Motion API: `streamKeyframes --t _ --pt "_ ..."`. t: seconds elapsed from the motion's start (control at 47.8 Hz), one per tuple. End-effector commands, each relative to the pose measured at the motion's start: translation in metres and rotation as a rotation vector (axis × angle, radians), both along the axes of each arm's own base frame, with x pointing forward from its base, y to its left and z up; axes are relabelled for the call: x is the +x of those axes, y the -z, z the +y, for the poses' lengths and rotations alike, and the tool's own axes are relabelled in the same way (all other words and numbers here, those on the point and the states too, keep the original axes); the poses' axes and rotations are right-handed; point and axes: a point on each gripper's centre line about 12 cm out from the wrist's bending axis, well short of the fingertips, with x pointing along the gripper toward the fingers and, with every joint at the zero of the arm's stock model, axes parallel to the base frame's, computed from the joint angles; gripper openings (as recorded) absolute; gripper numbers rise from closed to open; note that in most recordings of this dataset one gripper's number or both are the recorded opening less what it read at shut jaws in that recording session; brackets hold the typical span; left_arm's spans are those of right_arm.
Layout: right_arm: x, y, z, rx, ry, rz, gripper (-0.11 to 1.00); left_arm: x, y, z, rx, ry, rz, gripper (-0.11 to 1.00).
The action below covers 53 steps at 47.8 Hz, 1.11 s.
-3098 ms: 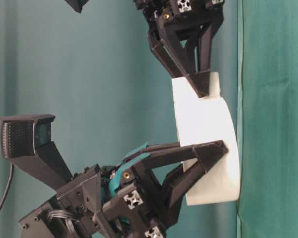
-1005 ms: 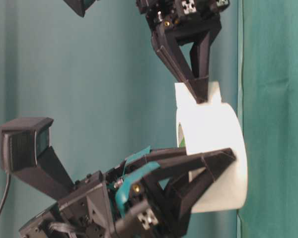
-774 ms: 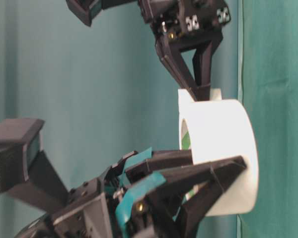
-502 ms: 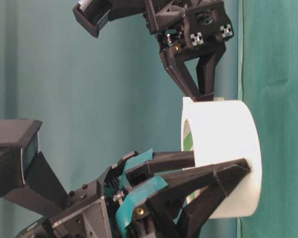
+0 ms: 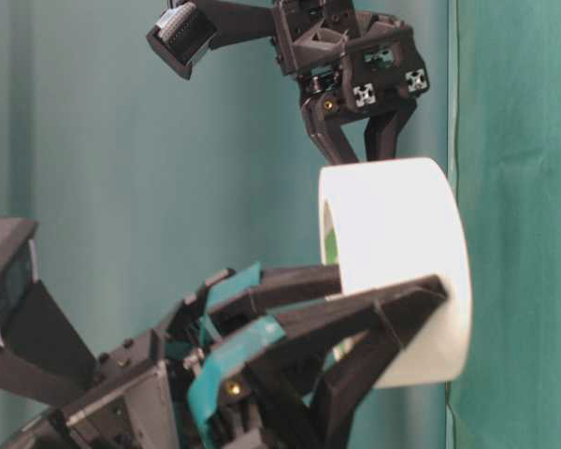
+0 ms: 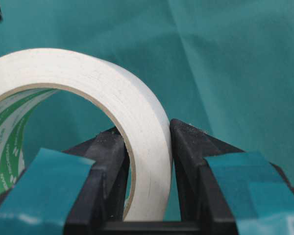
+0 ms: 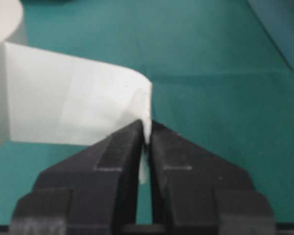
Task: Peel off the duct tape with your right arm.
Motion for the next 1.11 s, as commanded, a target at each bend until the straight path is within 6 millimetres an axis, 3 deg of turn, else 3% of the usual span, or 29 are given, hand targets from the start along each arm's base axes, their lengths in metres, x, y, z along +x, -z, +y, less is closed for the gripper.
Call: streamKeyframes --t 0.0,0.335,1.088 --pt "0.000 -0.009 -0.017 -0.008 0.043 -0.033 -0.09 0.006 -0.029 -0.016 0.001 0.054 -0.092 0.22" --pt "0.002 -0.001 -0.034 -0.004 0.086 -0.023 -0.09 0.013 -0.033 -0.019 0.053 0.111 -0.127 0.22" --pt "0.009 0.020 -0.050 0.013 0.119 0.022 -0.09 0.014 -0.082 -0.020 0.093 0.154 -0.455 0.22"
